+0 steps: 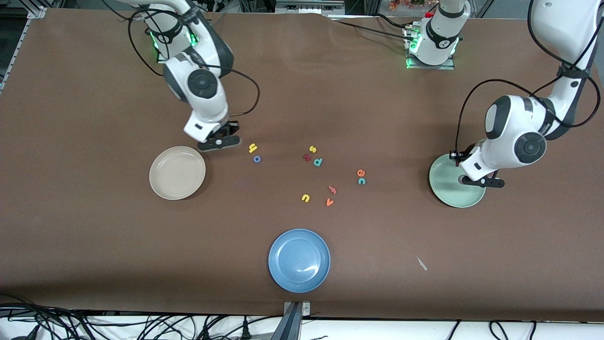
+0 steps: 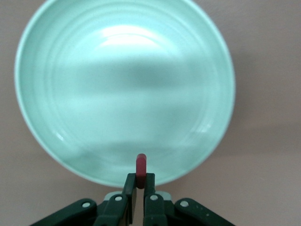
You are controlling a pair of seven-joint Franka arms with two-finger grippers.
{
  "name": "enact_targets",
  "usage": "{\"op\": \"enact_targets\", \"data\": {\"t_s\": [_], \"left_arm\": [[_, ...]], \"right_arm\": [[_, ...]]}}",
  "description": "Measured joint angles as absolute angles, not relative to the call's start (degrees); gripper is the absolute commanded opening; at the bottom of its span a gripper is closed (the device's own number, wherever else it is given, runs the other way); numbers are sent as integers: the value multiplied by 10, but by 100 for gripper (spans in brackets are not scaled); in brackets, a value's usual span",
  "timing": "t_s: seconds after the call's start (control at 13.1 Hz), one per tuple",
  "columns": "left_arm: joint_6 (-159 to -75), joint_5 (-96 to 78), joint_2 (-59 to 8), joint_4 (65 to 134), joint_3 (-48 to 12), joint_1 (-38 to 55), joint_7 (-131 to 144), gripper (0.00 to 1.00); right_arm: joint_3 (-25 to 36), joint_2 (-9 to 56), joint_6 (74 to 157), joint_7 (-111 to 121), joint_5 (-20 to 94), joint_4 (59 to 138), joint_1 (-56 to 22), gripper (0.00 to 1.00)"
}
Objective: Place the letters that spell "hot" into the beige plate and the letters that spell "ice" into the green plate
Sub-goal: 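Place the orange letter on cream plate and pink on green plate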
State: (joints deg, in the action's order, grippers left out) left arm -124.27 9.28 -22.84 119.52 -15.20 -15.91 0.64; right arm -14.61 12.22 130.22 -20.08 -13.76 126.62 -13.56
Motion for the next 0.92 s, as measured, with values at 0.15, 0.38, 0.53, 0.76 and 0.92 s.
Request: {"op": "enact_targets", "data": {"t_s": [0.15, 0.38, 0.53, 0.76, 0.92], "left_arm": [[-1257, 95, -249, 1195, -152, -164, 5, 54], [-1259, 95, -250, 1189, -153, -165, 5, 100], [-1256, 94, -238, 1176, -162, -165, 8, 100], [-1180, 57, -205, 1129, -216, -165, 85, 100], [-1144, 44, -194, 1100, -268, -164, 181, 100]], "right_arm": [[-98, 97, 1281, -97, -97, 1266, -133, 4], [-36, 81, 1276, 14, -69, 1267, -129, 4], [-22, 80, 1276, 38, -68, 1267, -129, 4], [-2, 80, 1275, 72, -68, 1269, -129, 4], [10, 84, 1282, 85, -68, 1271, -126, 7]]}}
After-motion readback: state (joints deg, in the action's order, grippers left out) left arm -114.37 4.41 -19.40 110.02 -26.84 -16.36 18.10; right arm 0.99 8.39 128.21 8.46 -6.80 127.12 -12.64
